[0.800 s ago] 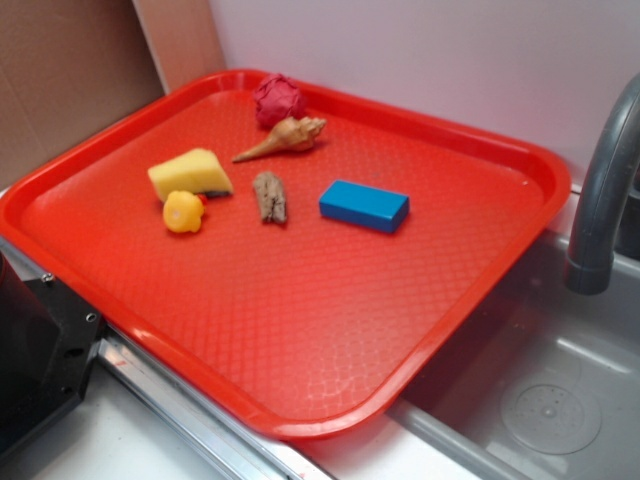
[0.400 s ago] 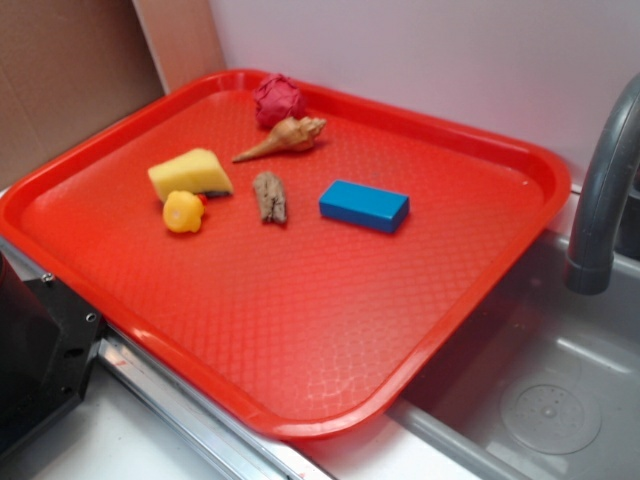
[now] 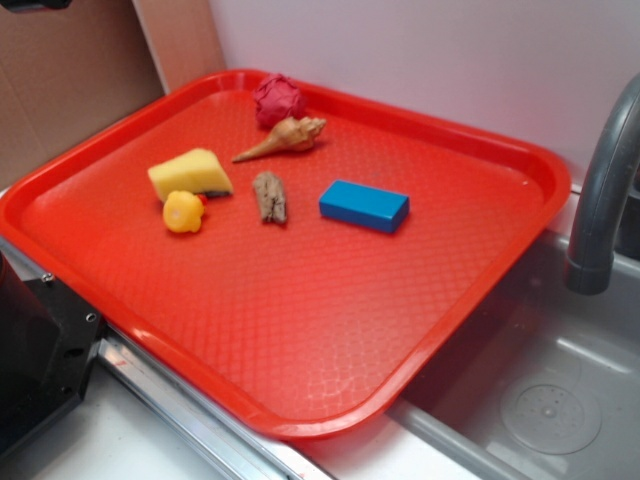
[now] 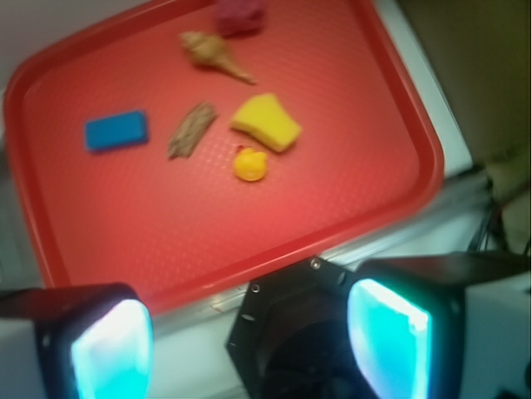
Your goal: Grab the yellow duck.
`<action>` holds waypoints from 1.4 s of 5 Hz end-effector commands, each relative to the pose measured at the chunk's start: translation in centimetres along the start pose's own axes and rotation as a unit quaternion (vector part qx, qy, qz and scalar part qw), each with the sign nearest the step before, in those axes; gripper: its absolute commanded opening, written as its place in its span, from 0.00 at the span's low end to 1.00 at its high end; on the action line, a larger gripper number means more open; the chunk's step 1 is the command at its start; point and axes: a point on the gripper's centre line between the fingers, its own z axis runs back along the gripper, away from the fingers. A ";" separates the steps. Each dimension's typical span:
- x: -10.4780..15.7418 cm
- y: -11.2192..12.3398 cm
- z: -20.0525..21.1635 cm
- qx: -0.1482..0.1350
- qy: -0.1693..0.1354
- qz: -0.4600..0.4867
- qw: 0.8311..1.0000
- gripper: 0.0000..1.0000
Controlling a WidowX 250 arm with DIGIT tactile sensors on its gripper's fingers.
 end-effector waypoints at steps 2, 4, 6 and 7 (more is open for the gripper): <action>2.1 0.1 -4.1 -0.002 -0.059 0.253 0.966 1.00; 4.1 0.5 -9.6 0.015 -0.084 0.305 0.948 1.00; 5.3 0.5 -14.1 0.046 -0.092 0.308 0.946 1.00; 5.2 0.5 -15.8 0.056 -0.078 0.292 0.952 1.00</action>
